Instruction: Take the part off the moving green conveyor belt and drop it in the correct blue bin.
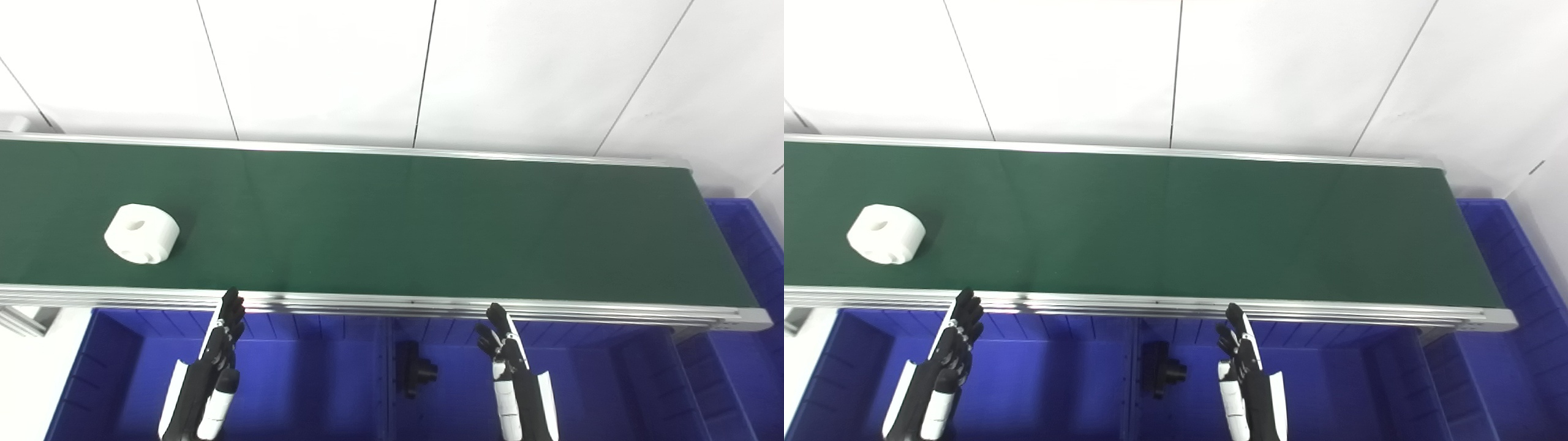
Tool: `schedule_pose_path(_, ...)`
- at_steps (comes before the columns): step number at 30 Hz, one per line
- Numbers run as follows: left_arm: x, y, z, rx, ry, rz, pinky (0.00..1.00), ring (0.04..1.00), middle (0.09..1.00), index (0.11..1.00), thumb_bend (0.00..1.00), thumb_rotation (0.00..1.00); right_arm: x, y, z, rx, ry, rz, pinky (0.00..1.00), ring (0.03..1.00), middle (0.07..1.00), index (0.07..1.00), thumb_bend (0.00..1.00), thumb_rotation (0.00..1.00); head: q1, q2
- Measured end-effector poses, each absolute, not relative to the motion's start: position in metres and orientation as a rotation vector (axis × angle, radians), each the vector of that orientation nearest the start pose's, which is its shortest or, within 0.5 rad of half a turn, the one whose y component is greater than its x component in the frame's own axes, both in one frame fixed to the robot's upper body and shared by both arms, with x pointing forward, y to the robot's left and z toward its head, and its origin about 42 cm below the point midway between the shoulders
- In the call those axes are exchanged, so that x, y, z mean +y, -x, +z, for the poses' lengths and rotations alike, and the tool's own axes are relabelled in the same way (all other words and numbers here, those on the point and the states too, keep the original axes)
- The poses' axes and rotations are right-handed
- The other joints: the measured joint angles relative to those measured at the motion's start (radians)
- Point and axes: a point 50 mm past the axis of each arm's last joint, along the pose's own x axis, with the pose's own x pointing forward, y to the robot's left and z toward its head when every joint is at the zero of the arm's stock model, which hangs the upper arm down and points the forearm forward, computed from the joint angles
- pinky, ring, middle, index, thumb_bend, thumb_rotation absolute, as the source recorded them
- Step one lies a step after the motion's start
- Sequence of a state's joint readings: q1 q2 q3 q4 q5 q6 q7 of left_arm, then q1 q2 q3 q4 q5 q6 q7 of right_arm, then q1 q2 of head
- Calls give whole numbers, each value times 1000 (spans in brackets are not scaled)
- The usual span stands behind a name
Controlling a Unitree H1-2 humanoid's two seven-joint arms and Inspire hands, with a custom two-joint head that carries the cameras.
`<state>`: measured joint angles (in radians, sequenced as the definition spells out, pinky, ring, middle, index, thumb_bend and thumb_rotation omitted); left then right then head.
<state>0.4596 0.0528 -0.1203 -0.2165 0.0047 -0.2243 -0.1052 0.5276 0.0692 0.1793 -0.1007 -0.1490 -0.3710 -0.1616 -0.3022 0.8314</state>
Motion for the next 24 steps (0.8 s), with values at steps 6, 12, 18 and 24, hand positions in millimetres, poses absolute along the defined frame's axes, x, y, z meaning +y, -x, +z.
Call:
schedule_pose_path(6,208,-130,78,13,-25,-126,1000,1000,1000,1000,839,941,-172,-103,54,22,28,-96,899,918,978,980,752,1000,43,-14)
schedule_pose_path(12,197,-128,73,27,-18,-129,1000,1000,1000,1000,816,907,-184,-100,46,52,27,-89,925,941,986,993,754,1000,191,-66)
schedule_pose_path(18,172,-121,51,55,3,-155,1000,1000,1000,1000,796,850,-212,-90,26,120,39,-87,934,952,1000,1000,745,1000,319,-156)
schedule_pose_path(24,161,-123,43,38,-4,-138,1000,1000,1000,1000,830,842,-221,-95,19,121,2,-74,970,972,1000,1000,738,1000,370,-241)
